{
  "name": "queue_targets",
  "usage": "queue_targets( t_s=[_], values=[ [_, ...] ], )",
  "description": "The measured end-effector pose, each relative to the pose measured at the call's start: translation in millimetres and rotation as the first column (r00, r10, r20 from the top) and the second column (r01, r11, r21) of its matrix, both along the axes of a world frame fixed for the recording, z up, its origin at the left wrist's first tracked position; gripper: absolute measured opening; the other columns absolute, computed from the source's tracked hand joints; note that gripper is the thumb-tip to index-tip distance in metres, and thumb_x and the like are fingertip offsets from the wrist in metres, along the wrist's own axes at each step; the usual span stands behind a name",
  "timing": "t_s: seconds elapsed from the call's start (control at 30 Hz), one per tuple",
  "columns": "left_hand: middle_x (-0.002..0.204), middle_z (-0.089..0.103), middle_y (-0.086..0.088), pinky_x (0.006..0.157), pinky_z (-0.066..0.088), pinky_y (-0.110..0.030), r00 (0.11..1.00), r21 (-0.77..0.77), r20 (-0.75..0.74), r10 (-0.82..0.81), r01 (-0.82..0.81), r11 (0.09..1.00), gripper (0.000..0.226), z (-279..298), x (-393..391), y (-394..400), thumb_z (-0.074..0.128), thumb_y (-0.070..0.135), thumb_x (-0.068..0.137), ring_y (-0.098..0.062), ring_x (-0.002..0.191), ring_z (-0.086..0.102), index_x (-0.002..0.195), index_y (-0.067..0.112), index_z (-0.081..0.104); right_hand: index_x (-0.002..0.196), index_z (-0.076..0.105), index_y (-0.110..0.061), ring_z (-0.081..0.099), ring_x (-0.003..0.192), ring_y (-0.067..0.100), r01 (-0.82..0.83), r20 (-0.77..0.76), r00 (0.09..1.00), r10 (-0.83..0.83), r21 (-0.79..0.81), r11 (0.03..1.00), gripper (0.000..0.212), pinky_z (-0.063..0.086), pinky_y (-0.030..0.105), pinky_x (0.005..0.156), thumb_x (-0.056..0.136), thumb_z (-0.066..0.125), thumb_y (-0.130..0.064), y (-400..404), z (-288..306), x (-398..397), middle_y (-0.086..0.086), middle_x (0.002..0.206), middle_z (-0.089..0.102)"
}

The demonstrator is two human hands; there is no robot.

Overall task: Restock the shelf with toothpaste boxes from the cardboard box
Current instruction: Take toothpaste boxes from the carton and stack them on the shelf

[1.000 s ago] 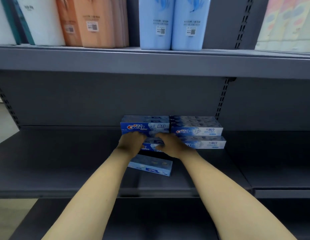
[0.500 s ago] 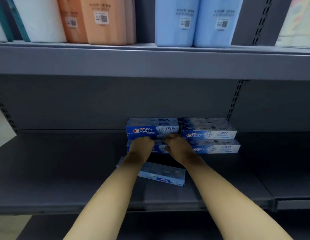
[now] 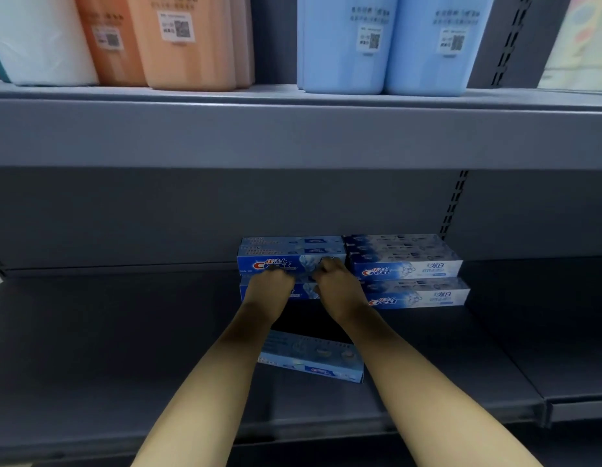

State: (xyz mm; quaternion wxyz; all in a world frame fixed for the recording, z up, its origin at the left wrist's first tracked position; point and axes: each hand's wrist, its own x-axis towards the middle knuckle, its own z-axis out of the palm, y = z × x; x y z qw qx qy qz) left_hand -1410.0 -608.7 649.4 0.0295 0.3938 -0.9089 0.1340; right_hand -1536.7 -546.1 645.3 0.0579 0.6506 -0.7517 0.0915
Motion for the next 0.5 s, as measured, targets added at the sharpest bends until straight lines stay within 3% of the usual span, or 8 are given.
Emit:
queue_targets(
  t_s=[0.17,0.3,0.5],
  values=[
    [0.115,0.062,-0.012,0.085,0.050,-0.035,0.991,0.079,-0.134,-0.016,0.026,0.997,0.024,1.9,1.5,6.0,0.047,0.002,0.093,-0.026,0.105,0.061,0.114,0.006,0.056,0.134,0.047,-0.004,0.035,0.130,0.027,0.049,0.019,0.999,-0.050,0.015,0.999,0.043,0.044,0.035,0.099,0.092,0.050,-0.002,2.7,7.2,9.4,0.013,0.137,0.039],
    [0.107,0.066,-0.012,0.079,0.050,-0.033,0.949,0.141,-0.277,-0.154,0.198,0.970,0.024,8.6,14.0,14.5,0.047,0.012,0.094,-0.024,0.096,0.062,0.112,0.006,0.063,0.138,0.041,-0.009,0.040,0.126,0.028,0.023,0.013,1.000,-0.022,-0.063,0.998,0.046,0.039,0.038,0.102,0.093,0.051,-0.014,13.2,15.2,14.4,0.012,0.138,0.041],
    [0.088,0.066,-0.010,0.063,0.037,-0.024,0.973,0.118,-0.162,-0.167,0.187,0.975,0.038,25.0,45.9,29.0,0.041,0.033,0.099,-0.020,0.075,0.057,0.085,0.007,0.063,0.116,0.059,-0.007,0.049,0.114,0.028,-0.098,0.105,0.989,0.101,-0.030,0.995,0.026,0.044,0.032,0.086,0.092,0.050,-0.014,43.3,26.5,6.8,0.012,0.120,0.051]
  ],
)
